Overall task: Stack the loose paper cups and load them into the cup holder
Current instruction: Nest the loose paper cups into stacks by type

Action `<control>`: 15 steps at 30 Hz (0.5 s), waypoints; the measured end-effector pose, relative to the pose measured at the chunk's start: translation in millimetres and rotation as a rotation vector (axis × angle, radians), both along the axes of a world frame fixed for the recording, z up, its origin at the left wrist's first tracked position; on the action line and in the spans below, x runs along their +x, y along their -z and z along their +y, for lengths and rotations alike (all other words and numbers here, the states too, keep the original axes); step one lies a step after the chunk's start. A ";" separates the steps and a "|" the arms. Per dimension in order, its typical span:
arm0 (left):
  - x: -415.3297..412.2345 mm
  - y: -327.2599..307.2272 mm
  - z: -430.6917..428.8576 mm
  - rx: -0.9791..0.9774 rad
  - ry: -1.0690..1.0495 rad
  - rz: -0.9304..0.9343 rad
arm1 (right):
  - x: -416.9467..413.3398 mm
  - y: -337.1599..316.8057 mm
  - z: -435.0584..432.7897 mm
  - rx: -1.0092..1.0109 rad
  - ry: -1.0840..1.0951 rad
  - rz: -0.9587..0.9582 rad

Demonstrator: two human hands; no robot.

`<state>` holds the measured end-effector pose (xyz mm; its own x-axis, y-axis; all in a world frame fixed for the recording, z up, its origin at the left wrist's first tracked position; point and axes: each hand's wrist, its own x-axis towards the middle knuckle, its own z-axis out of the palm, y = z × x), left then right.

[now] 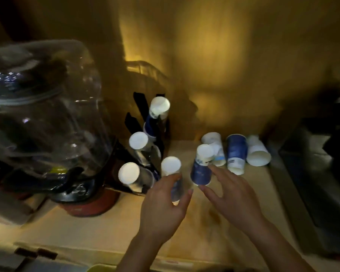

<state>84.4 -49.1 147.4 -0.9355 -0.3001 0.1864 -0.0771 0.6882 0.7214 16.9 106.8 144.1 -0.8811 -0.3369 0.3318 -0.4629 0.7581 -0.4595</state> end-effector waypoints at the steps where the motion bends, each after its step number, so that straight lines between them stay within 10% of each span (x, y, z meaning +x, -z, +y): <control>1: -10.3 -1.0 8.6 -0.003 0.011 0.004 | -8.4 -1.2 9.9 -0.002 0.019 0.002; 15: -117.7 -0.7 40.4 -0.074 -0.061 0.055 | -117.4 -1.2 51.3 -0.036 -0.023 0.042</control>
